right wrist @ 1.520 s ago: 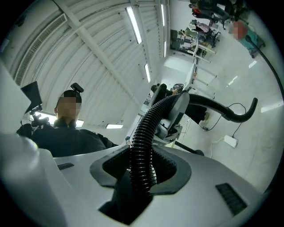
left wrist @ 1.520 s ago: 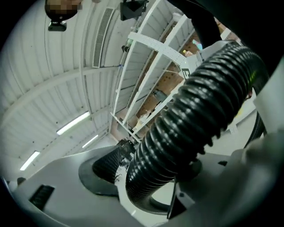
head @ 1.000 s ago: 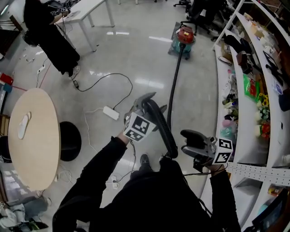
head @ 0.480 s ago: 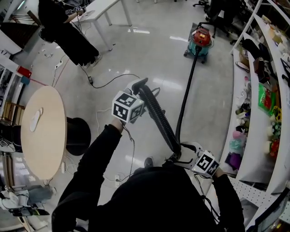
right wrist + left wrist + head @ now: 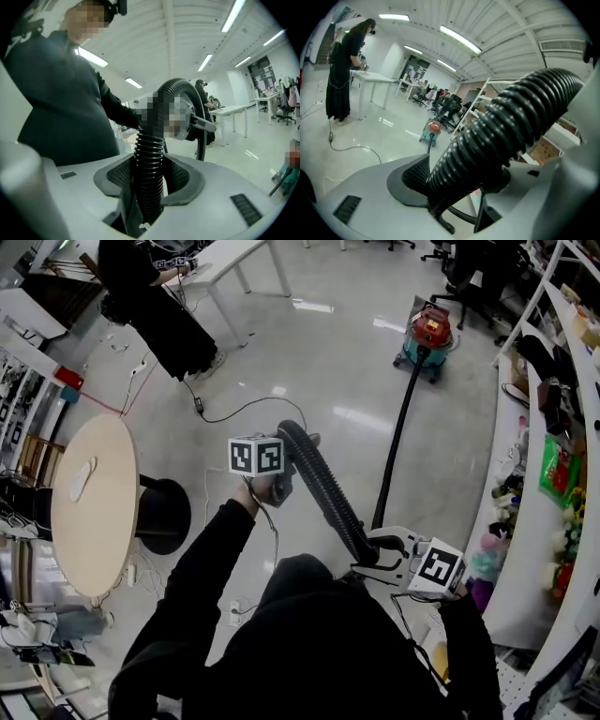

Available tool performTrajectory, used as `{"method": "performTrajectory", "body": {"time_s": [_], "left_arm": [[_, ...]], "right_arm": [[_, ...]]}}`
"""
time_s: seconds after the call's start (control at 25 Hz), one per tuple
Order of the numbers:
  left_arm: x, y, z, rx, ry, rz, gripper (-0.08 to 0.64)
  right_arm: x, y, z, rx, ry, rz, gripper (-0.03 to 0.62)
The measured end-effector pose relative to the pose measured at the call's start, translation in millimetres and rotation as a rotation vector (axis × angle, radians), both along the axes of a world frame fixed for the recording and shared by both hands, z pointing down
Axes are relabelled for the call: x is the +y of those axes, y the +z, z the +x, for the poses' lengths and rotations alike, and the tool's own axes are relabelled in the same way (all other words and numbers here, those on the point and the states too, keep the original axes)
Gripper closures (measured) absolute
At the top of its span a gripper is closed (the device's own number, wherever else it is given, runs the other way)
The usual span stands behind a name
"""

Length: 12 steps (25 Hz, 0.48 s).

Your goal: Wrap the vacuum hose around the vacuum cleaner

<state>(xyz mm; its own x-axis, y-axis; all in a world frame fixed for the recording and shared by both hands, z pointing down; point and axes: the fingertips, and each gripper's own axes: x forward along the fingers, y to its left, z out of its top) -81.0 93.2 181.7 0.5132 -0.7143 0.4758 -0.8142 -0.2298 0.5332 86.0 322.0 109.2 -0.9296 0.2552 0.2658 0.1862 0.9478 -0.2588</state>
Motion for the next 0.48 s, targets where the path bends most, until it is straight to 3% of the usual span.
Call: {"method": "performTrajectory", "body": {"time_s": [0.12,0.28,0.36,0.48], "left_arm": [[-3,28,-2,0.028,-0.049,-0.042,0.279],[-25,64,6,0.051,-0.050,-0.074,0.279],[-45,84,3,-0.021,-0.029,-0.087,0.279],[-80,100,-9,-0.150,0.010,-0.073,0.238]], "right_arm": [[-26,-42,3,-0.111,0.011,-0.094,0.403],[-72,-78,5,-0.257,0.024,-0.268,0.402],[-99,-89,-2,-0.298,0.063,-0.361,0.402],[-137,-90,-17,-0.279,0.136,-0.403,0.402]]}}
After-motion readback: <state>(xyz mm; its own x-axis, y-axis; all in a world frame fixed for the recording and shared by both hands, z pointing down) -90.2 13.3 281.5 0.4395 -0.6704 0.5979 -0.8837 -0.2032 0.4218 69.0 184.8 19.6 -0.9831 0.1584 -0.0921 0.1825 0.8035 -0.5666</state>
